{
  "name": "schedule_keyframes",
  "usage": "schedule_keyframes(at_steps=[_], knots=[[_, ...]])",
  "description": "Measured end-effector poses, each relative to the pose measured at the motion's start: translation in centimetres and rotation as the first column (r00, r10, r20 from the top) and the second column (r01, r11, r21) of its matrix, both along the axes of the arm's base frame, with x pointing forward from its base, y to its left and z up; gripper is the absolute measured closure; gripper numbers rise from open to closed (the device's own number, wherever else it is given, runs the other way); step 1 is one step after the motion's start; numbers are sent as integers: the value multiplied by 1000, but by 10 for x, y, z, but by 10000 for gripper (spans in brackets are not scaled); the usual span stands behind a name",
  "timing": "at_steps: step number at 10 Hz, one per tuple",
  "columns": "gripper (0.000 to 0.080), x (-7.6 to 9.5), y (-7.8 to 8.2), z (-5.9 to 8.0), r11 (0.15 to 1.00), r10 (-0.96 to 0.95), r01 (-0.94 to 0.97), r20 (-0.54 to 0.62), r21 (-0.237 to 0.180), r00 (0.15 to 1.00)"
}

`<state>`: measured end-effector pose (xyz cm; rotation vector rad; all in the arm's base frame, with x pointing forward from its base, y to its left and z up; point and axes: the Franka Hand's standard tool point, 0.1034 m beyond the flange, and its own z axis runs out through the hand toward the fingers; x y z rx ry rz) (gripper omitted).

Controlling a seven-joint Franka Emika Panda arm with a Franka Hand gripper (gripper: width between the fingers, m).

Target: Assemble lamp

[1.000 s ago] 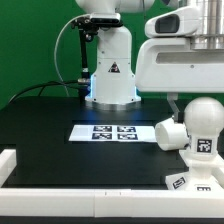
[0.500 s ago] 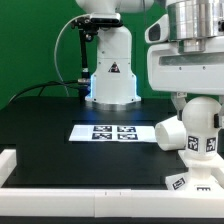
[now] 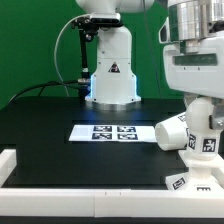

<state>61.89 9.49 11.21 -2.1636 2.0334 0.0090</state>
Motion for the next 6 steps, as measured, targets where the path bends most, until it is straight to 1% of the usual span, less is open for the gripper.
schedule_keyframes(at_steps=[1,4,5,6], knots=[[223,0,0,0,987,-156,156,-22,33,988],[223,0,2,0,988,-149,150,-21,33,989],[130,0,1,0,997,-72,73,-10,22,997],[109,-1,2,1,989,150,-149,7,-8,989]])
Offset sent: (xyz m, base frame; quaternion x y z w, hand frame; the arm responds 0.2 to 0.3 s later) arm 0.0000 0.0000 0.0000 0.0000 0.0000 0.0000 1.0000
